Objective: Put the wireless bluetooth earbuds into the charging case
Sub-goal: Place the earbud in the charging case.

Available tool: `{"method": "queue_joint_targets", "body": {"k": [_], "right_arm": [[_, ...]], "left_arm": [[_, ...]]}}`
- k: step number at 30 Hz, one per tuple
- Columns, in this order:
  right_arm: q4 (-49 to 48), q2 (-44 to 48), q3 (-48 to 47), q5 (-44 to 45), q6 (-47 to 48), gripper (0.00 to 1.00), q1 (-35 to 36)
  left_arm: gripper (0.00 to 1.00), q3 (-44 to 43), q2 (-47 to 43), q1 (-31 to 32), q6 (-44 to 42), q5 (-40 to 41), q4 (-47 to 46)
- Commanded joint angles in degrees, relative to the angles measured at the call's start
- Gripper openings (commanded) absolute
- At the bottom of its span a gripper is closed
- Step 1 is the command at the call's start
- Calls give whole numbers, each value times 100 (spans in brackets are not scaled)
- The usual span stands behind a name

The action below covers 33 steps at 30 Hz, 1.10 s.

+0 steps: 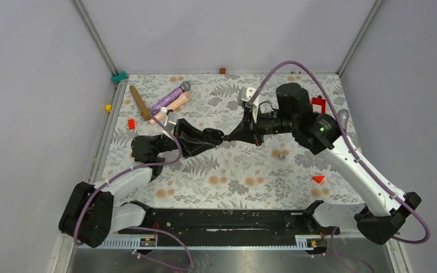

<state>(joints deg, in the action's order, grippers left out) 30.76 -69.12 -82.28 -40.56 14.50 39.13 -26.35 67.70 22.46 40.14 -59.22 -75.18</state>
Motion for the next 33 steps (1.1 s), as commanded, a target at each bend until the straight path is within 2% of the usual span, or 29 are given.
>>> {"method": "queue_joint_targets", "body": {"k": [1,17,33], "right_arm": [[319,-104,-193,192,462,0,268],[501,-223,-184,387,785,0,535],[580,-326,-87,967,1150,0,822]], "left_arm": [[0,-237,-36,82,-280,-217,37],[0,-335,-20,289,-507,-477,328],[0,-362,-2,373,-534,-597,372]]}}
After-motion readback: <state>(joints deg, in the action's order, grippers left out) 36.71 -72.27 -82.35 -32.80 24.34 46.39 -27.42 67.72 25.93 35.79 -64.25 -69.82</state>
